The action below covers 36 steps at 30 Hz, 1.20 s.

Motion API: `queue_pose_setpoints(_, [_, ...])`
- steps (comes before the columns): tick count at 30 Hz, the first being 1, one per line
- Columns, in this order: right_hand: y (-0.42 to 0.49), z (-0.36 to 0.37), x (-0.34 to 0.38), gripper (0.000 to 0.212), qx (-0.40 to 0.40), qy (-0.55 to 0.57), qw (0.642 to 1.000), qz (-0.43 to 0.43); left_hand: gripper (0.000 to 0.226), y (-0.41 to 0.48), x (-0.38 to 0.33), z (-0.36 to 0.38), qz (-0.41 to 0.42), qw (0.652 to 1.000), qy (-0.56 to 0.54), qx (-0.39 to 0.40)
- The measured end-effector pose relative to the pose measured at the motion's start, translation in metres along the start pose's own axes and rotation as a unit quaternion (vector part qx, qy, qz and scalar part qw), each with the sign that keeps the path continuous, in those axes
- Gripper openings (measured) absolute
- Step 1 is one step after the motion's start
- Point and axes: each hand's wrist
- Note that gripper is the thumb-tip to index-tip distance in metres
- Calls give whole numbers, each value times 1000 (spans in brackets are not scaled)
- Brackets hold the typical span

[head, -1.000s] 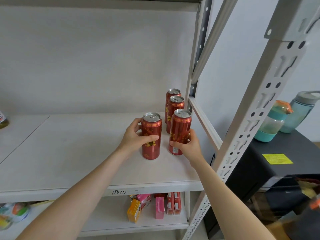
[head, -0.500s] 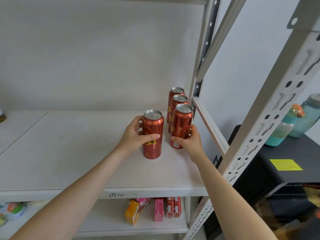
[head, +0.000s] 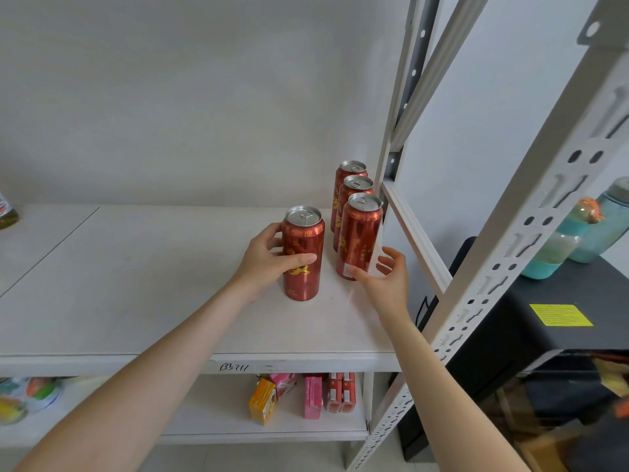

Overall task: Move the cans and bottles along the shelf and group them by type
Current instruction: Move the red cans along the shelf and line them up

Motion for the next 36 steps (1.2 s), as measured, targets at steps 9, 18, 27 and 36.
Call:
queue_pose_setpoints(9, [-65,-12,9,64,116,-19,993,-25,79,-27,-12,2,-18,999,27,26])
queue_pose_setpoints(18, [-82,-35,13,67,150,-3,988,-27,67,-58,-16,24,-9,995,38,97])
queue_pose_setpoints(27, [-68,-61,13,63,127,-6,992,-19,92,-59,-21,57,-48,990,32,127])
queue_pose_setpoints(36, [-50,-52,10,60,112,3,994,4,90,-40,-25,69,-56,989,43,129])
Point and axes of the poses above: each hand's wrist, its own y-axis towards the middle knuckle, its own z-axis out of the palm, x = y × z, and after that the axes turned 14 degrees about -x, right-handed
